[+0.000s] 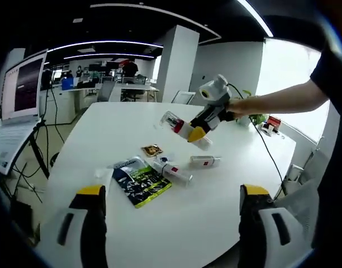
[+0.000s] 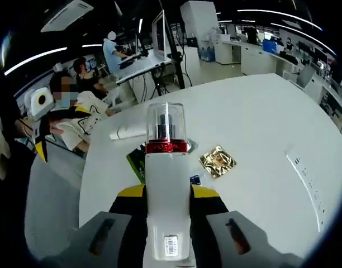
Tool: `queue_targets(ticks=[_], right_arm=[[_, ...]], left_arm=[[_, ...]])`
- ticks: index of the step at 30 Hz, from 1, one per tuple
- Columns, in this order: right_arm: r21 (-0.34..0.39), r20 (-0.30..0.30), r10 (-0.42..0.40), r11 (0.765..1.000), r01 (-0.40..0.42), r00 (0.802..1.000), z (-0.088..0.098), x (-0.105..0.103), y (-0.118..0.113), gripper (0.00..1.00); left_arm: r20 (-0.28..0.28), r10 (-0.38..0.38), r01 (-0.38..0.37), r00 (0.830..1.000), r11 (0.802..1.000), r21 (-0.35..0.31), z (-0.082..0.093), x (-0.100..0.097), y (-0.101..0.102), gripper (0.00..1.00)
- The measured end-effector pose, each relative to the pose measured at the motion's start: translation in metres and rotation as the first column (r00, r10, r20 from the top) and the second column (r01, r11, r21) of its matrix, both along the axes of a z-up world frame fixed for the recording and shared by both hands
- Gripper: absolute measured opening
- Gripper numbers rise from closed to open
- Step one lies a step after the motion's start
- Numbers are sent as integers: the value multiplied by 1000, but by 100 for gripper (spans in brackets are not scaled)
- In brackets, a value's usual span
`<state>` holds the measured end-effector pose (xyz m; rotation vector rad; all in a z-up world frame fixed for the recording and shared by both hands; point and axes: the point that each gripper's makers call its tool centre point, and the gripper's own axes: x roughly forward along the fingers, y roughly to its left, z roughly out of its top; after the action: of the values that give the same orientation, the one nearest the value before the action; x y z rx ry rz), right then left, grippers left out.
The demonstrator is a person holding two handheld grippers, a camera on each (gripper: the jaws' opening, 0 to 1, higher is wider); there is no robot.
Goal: Arrange the skincare products in the storage area until every visible bottle or jar stands upright without overlapping.
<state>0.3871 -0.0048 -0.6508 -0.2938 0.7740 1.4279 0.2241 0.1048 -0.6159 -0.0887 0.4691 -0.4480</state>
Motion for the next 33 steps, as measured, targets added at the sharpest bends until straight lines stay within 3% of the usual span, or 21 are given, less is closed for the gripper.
queue_targets(ticks=[7, 10, 17, 23, 26, 33], right_arm=[[134, -108, -33, 990, 47, 994, 21, -24, 0, 27], [236, -185, -58, 966, 102, 981, 39, -33, 0, 27], [371, -282, -75, 911, 181, 956, 70, -48, -4, 27], [430, -296, -59, 883, 188, 953, 87, -68, -7, 27], [453, -264, -63, 873, 181, 963, 91, -79, -7, 27], [509, -212, -47, 848, 151, 976, 95, -116, -6, 27]], left_arm=[[3, -53, 53, 999, 998, -19, 8, 2, -12, 99], [9, -60, 60, 998, 998, -16, 11, 2, -13, 99], [21, -101, 102, 995, 994, -41, 21, 2, -20, 99], [46, -196, 200, 979, 975, -100, 39, 3, -38, 99], [51, -249, 253, 967, 958, -132, 47, 3, -47, 98], [96, -368, 381, 925, 893, -240, 70, 5, -75, 95]])
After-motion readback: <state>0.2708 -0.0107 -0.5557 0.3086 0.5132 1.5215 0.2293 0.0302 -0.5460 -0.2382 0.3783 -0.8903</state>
